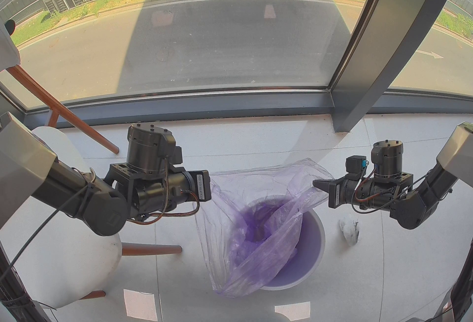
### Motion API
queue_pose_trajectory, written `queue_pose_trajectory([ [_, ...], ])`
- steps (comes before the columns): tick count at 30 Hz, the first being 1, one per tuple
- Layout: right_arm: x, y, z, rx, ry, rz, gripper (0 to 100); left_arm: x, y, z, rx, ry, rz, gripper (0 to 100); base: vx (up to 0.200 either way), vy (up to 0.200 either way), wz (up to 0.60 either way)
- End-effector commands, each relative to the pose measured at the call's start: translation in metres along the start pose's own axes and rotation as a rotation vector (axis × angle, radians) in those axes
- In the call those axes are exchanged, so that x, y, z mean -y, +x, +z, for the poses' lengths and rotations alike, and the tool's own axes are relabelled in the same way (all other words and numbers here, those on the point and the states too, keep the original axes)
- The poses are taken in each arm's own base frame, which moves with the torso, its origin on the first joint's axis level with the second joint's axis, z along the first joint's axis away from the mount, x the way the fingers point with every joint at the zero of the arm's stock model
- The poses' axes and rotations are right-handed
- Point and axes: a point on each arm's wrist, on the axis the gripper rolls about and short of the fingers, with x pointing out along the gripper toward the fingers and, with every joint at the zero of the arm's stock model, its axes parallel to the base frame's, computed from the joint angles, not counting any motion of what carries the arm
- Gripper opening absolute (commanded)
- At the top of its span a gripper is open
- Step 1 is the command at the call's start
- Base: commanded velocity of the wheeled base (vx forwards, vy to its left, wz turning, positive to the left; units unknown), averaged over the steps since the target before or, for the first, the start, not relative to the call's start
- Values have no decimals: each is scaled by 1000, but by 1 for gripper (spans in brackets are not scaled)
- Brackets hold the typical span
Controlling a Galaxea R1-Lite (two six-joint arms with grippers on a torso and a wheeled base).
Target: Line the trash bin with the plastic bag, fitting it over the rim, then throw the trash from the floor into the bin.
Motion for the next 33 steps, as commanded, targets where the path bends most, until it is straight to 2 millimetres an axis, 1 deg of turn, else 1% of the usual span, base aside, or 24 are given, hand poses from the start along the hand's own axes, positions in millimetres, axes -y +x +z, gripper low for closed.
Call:
queue_pose_trajectory([
  [1, 13, 9, -32, -66, 32, -19, 0, 18, 8, -19, -56, -19, -38, 0, 0, 0, 0],
  [2, 15, 7, -33, -63, 32, -6, 0, 28, 12, -28, -85, -38, -55, 0, 0, 0, 0],
  [5, 21, 4, -34, -61, 40, -12, 0, 30, 14, -33, -101, -49, -59, 0, 0, 0, 0],
  [7, 25, 2, -33, -56, 44, -24, 0, 32, 15, -30, -88, -52, -78, 0, 0, 0, 0],
  [9, 29, 0, -33, -51, 50, -34, 0, 34, 15, -26, -74, -56, -138, 0, 0, -200, 0],
  [10, 29, 0, -33, -51, 50, -34, 0, 34, 15, -26, -74, -56, -138, 0, 0, -200, 0],
  [11, 31, 0, -32, -48, 53, -39, 0, 35, 14, -23, -54, -56, -184, 0, 0, -200, 0],
  [14, 31, 0, -32, -49, 54, -36, 0, 35, 15, -22, -44, -53, -188, 0, 0, -200, 0],
  [16, 31, 1, -34, -55, 56, -32, 0, 34, 20, -26, -51, -55, -171, 0, 0, -200, 0],
  [20, 30, 3, -36, -60, 55, -29, 0, 27, 34, -35, -41, -96, -47, 0, 0, 0, 0],
  [23, 32, 7, -40, -73, 59, -29, 0, 22, 38, -39, -45, -151, -18, 0, 0, 0, 0],
  [27, 35, 17, -44, -73, 55, -27, 0, 12, 39, -36, -50, -172, 2, 0, 0, 0, 0],
  [29, 36, 23, -44, -72, 53, -24, 0, 11, 40, -36, -50, -172, 6, 0, 0, 0, 0],
  [32, 39, 32, -45, -68, 50, -23, 0, 0, 42, -31, -57, -188, 43, 0, 0, 0, 0],
  [33, 40, 34, -46, -70, 52, -23, 0, 0, 42, -29, -59, -191, 54, 0, 0, 0, 0],
])
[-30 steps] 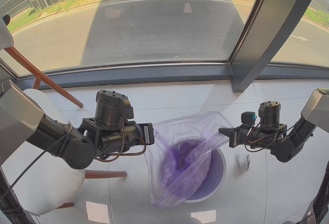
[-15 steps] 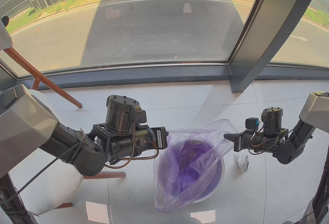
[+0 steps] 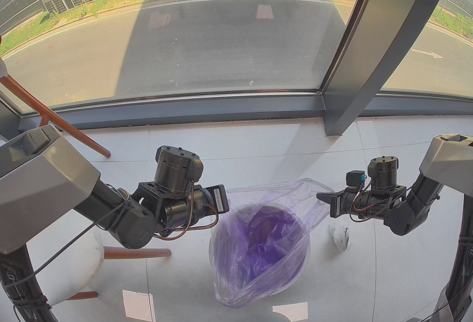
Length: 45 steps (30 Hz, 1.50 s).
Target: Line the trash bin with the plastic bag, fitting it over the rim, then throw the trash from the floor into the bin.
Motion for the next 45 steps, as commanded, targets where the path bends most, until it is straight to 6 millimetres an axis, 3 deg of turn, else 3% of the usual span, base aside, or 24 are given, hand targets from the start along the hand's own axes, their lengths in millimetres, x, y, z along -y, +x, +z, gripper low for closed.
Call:
queue_pose_trajectory([
  [1, 5, 15, -8, -20, 7, 1, 0, -8, 5, 8, 0, -21, 41, 0, 0, 0, 0],
  [5, 6, 19, -12, -33, 11, 1, 0, -19, 6, 17, 10, -66, 73, 0, 0, 0, 0],
  [9, 7, 19, -22, -65, 18, -1, 0, -28, 16, 6, -29, -67, 103, 0, 0, 0, 0],
  [14, 24, 20, -23, -9, -16, -27, 0, -31, 16, -2, -51, -64, 116, 0, 0, 0, 0],
  [15, 25, 20, -21, 8, -21, -23, 100, -31, 15, -3, -53, -64, 117, 0, 0, 0, 0],
  [22, 22, 1, -10, 125, 10, 70, 100, -28, 15, -3, -50, -62, 108, 0, 0, 0, 0],
  [25, 6, -31, 6, 160, 80, 213, 100, -26, 13, -1, -46, -62, 100, 0, 0, 0, 0],
  [27, 3, -38, 9, 162, 94, 234, 100, -26, 13, -1, -46, -63, 100, 0, 0, 0, 0],
  [28, -7, -58, 14, 165, 147, 274, 100, -26, 13, -2, -47, -63, 101, 0, 0, 0, 0],
  [32, -31, -86, 4, 108, 282, 313, 100, -28, 12, -4, -53, -62, 106, 0, 0, 0, 0],
  [35, -44, -92, -11, 40, 333, 326, 100, -26, 10, -2, -47, -61, 101, 0, 0, 0, 0],
  [39, -46, -91, -32, -27, 378, 256, 100, -26, 10, -1, -44, -60, 103, 0, 0, 0, 0],
  [45, -53, -84, -46, -77, 399, 185, 100, -27, 11, 3, -19, -58, 120, 0, 0, 0, 0],
])
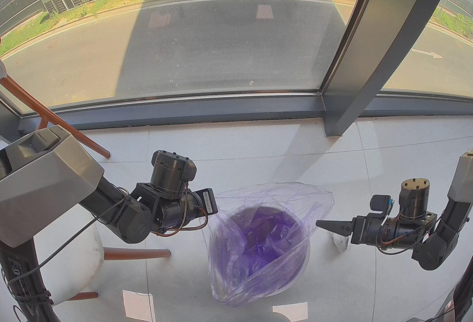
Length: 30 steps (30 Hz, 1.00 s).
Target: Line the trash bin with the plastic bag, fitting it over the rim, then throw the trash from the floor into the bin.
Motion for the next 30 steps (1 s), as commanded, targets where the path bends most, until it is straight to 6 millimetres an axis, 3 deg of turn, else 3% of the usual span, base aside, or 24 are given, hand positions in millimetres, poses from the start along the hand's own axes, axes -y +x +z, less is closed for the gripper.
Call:
queue_pose_trajectory([
  [1, -7, 5, -15, -53, 16, -10, 100, 0, 0, 4, 28, -2, 15, 0, 0, 0, 0],
  [13, -18, 52, -13, -26, 47, -20, 100, -1, 1, 4, 69, -2, 9, 0, 0, 0, 0],
  [14, -18, 53, -13, -28, 45, -18, 100, -1, 1, 4, 71, -5, 8, 100, 0, 0, 0],
  [25, -21, 60, -11, -46, 51, -51, 100, -9, -4, -5, 73, -10, 8, 100, 0, 0, 0],
  [26, -21, 60, -11, -46, 52, -53, 0, -9, -4, -5, 74, -10, 7, 100, 0, 0, 0],
  [30, -25, 60, -12, -45, 43, -56, 0, -9, -22, -5, 132, -15, -33, 100, 0, 0, 0],
])
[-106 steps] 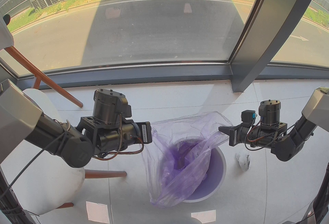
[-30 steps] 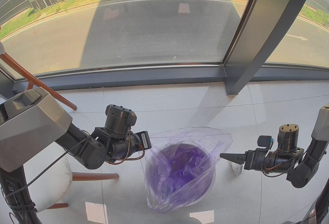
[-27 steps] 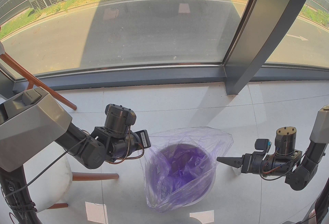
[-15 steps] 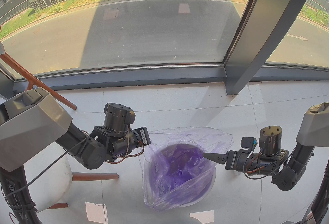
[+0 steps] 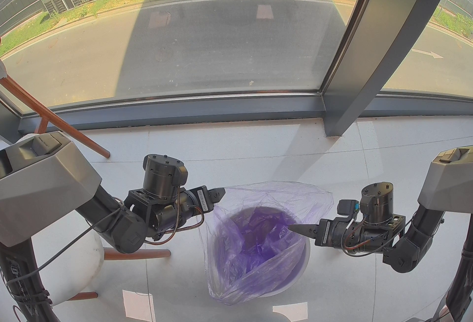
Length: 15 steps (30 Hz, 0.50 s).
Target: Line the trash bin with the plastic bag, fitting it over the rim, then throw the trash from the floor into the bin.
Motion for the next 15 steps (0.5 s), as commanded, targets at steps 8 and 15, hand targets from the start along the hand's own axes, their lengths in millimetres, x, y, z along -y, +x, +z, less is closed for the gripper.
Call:
queue_pose_trajectory([
  [8, -4, -4, -5, -6, -8, -8, 0, -5, -54, -4, 9, -4, -31, 100, 0, 0, 0],
  [15, -6, -2, -7, 5, -21, -27, 0, -17, -63, -26, -102, 7, -37, 100, 0, 0, 0],
])
